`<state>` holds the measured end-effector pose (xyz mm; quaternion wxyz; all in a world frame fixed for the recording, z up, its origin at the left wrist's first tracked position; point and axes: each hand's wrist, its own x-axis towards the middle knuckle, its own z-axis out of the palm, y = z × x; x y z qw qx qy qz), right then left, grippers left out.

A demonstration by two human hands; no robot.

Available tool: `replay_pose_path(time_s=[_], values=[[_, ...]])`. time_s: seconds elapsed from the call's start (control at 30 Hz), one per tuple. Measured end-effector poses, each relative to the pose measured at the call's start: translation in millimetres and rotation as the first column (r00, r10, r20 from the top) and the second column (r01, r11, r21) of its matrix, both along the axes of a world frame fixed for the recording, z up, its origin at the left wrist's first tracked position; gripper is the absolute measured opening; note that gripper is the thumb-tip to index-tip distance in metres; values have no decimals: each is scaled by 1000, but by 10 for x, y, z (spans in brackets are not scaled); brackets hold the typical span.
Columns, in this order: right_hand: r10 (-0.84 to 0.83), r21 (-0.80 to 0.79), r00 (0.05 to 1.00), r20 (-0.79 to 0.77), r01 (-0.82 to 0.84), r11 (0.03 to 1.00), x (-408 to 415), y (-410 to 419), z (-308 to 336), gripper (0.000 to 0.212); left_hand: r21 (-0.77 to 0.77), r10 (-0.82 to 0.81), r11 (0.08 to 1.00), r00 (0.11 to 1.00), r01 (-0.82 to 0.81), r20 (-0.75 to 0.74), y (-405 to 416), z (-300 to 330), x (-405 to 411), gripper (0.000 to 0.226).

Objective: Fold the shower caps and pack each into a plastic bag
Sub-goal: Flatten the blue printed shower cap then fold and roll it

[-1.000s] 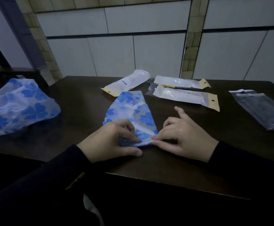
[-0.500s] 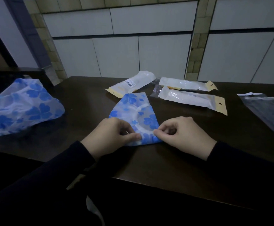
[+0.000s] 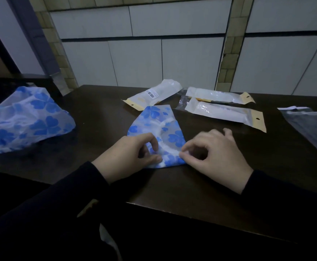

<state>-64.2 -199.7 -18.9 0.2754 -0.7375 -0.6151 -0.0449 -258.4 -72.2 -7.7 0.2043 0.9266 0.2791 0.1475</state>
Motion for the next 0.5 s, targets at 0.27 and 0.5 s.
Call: replay_pose_path(time_s=[0.27, 0.5], values=[[281, -25, 919, 275, -285, 958, 97, 4, -36, 38, 362, -338, 878, 941, 313, 6, 100, -77, -116, 31], [326, -222, 928, 182, -284, 933, 181, 13, 62, 51, 147, -290, 951, 947, 271, 135, 166, -137, -129, 37]])
